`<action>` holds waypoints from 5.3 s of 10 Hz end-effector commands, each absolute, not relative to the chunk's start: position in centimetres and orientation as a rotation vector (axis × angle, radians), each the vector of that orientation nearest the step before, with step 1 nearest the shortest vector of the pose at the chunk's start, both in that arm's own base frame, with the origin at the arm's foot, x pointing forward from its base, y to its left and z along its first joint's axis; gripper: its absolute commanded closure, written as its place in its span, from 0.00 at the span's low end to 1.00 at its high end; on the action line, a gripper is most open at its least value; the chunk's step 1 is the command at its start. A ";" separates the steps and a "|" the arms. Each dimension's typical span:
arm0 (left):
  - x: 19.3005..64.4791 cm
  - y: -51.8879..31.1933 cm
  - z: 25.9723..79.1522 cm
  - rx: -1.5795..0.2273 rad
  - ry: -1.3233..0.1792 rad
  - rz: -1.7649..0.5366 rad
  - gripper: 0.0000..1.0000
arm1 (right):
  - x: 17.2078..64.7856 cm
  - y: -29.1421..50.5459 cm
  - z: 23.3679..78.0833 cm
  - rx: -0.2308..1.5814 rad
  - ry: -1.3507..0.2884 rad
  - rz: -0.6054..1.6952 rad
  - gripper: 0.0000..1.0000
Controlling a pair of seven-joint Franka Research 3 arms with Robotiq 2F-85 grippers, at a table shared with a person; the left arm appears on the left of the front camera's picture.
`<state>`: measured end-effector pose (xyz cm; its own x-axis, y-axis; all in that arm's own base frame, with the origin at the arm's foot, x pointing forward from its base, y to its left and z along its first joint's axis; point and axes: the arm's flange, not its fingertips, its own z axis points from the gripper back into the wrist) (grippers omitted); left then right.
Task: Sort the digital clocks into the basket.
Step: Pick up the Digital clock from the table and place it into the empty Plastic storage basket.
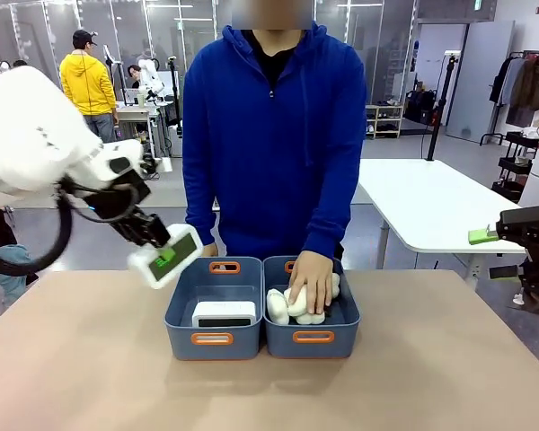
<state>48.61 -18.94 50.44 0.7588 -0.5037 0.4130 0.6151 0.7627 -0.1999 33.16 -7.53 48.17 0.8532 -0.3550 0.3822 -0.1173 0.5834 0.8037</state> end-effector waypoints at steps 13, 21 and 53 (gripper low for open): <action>51.7 -22.7 43.3 -0.250 -0.415 -0.337 0.16 | 33.4 -7.3 48.0 0.953 -0.566 -0.154 0.00; 51.7 -23.2 43.7 -0.235 -0.401 -0.323 0.00 | 33.4 -7.3 48.0 0.953 -0.566 -0.154 0.00; 32.5 18.0 45.5 -0.839 -0.603 -0.168 0.00 | 33.4 -7.3 48.0 0.953 -0.566 -0.154 0.00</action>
<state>32.65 17.49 45.37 0.8168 0.1050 0.5673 0.3695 0.6600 -0.6541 33.15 -7.61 48.16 0.8525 -0.3571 0.3818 -0.1168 0.5819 0.8049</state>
